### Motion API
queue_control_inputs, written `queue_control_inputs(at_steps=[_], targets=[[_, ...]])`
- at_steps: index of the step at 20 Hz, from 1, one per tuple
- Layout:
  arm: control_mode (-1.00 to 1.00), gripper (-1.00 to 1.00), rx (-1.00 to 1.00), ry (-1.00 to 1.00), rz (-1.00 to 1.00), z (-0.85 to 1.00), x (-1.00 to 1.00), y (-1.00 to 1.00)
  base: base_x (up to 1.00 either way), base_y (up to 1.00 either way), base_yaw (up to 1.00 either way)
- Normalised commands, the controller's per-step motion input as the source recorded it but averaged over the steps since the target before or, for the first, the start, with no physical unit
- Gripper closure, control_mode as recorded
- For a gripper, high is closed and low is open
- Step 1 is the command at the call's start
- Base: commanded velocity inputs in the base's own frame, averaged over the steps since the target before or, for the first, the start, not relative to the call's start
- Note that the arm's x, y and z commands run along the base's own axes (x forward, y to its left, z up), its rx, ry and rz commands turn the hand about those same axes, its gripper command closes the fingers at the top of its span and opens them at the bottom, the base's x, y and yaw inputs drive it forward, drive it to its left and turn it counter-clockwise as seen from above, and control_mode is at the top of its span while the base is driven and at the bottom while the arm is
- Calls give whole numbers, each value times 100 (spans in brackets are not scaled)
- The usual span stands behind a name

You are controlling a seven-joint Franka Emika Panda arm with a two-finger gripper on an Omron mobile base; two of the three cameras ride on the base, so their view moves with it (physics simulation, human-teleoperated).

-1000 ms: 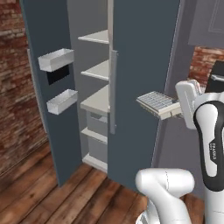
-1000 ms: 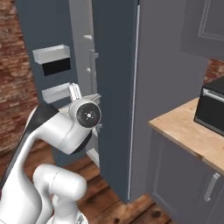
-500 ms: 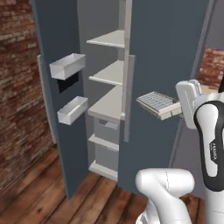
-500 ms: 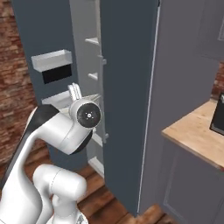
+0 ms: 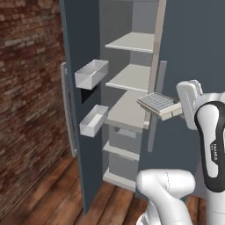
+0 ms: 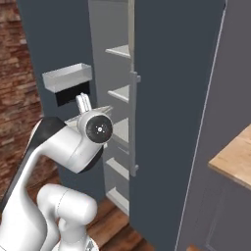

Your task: The ice cube tray has been filled with water. Take the tray and place it in the freezer to make ice. Close the freezer door after placing the tray.

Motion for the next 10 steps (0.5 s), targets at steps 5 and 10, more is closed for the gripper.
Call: queue_control_inputs(at_steps=[5, 10], targets=[[100, 100, 0, 0, 0, 0, 0, 0, 38, 30, -15], [100, 100, 0, 0, 0, 0, 0, 0, 33, 19, -15]])
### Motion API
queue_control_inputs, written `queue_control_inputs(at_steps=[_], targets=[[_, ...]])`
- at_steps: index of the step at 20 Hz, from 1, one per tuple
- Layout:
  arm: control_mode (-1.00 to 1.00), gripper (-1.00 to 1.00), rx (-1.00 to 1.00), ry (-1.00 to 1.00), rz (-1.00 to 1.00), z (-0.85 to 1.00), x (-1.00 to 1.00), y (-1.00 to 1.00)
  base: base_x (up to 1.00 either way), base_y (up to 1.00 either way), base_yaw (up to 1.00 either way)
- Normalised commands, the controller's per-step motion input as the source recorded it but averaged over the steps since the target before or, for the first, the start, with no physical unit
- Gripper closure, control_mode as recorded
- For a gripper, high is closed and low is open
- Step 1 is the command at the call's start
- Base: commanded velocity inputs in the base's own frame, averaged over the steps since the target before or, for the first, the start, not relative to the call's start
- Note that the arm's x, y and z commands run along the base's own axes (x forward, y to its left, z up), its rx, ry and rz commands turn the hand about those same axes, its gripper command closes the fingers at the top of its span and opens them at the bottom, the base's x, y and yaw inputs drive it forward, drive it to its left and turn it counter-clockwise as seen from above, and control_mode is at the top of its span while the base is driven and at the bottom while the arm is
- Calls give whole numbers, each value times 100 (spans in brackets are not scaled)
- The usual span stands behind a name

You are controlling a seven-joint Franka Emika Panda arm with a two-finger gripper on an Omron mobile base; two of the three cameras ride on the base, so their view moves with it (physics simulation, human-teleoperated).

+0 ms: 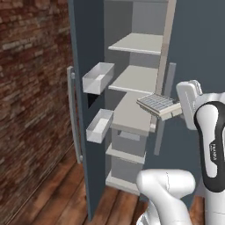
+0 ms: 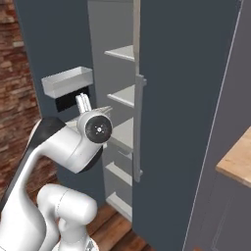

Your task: The ice cube tray has been filled with water. Take the tray and place it in the freezer to make ice. Close the freezer door after placing the tray.

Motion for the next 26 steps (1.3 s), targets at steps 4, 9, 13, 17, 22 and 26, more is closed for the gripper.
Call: queue_control_inputs(at_steps=[4, 9, 13, 17, 22, 26], targets=[[100, 100, 0, 0, 0, 0, 0, 0, 38, 27, -15], [100, 100, 0, 0, 0, 0, 0, 0, 49, 40, -14], [100, 100, 0, 0, 0, 0, 0, 0, 56, 36, -14], [100, 100, 0, 0, 0, 0, 0, 0, 42, 7, -18], [100, 100, 0, 0, 0, 0, 0, 0, 31, 0, -21], [100, 100, 0, 0, 0, 0, 0, 0, 40, 1, -21]])
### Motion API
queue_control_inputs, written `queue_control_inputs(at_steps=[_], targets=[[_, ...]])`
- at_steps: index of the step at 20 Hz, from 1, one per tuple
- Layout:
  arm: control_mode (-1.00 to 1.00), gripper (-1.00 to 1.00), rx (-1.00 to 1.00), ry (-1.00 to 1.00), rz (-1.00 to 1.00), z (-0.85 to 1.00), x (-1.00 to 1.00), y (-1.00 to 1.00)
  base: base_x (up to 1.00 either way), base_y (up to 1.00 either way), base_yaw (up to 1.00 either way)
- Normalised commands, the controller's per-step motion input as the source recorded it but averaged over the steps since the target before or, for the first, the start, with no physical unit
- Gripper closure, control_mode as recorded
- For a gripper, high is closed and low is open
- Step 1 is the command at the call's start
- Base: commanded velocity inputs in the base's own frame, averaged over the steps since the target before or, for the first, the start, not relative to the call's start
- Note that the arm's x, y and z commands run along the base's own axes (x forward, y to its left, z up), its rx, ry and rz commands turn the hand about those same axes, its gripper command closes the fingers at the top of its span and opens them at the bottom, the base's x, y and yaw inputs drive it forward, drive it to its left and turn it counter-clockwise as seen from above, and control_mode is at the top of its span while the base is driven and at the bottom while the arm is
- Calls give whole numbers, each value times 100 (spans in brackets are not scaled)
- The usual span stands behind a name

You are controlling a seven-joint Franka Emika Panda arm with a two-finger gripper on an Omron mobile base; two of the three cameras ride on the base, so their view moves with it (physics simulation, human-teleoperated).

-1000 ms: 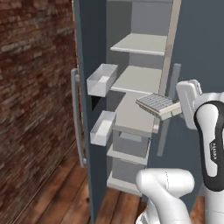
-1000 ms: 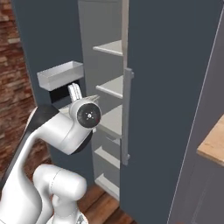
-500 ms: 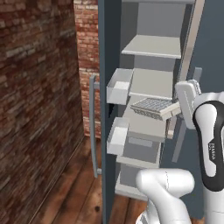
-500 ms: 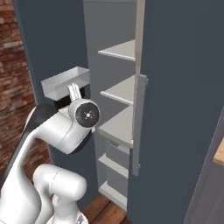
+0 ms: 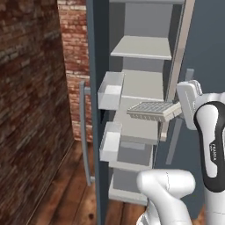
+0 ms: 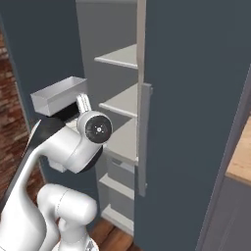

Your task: The ice cube tray has been filled with water. Take the tray and place it in the freezer to make ice. Close the freezer door after placing the tray.

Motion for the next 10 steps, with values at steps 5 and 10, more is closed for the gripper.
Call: queue_control_inputs(at_steps=[5, 10], targets=[[100, 100, 0, 0, 0, 0, 0, 0, 43, 9, -20], [100, 100, 0, 0, 0, 0, 0, 0, 47, 19, -21]])
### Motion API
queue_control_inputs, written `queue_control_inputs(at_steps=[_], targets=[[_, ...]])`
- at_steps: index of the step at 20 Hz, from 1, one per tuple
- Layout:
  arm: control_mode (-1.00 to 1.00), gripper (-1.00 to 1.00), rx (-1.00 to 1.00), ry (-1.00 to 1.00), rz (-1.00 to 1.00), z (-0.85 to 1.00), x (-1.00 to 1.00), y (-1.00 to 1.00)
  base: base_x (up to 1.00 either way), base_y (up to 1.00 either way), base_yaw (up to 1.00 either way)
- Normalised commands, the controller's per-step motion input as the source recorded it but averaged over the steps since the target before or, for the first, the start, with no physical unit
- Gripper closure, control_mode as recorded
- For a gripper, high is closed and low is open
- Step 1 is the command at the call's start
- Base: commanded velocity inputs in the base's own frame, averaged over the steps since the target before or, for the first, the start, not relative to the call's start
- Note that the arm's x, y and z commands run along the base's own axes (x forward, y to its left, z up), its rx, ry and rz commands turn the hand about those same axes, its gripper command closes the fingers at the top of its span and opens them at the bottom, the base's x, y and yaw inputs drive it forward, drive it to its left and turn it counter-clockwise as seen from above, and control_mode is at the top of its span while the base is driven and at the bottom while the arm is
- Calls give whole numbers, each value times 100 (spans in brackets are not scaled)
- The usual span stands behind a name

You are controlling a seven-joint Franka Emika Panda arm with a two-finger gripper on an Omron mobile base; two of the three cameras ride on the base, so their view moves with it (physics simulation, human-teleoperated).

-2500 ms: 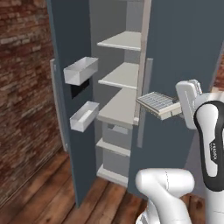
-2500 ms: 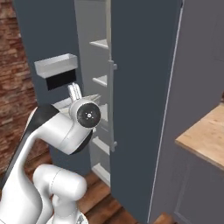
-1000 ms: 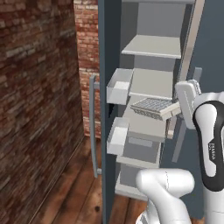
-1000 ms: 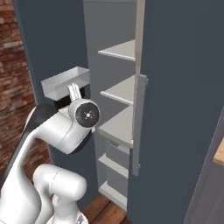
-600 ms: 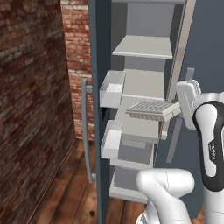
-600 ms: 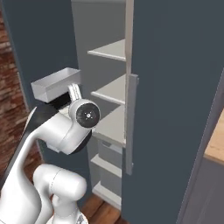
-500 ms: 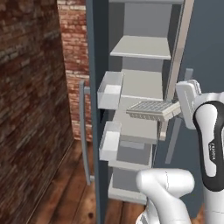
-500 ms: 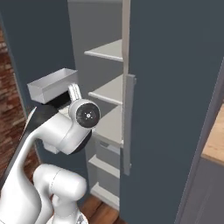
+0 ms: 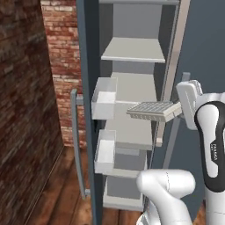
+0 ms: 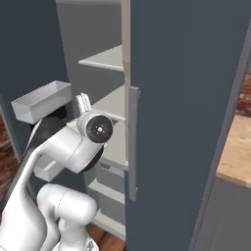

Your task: The ice cube tray has been filled with water. Take the tray and place it in the freezer to make ice. Close the freezer door after placing the tray.

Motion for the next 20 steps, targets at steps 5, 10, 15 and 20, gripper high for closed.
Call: queue_control_inputs(at_steps=[5, 10, 15, 20], targets=[[100, 100, 0, 0, 0, 0, 0, 0, 45, 31, -22], [100, 100, 0, 0, 0, 0, 0, 0, 42, 30, -23], [100, 100, 0, 0, 0, 0, 0, 0, 26, 9, -22], [100, 100, 0, 0, 0, 0, 0, 0, 26, 9, -22]])
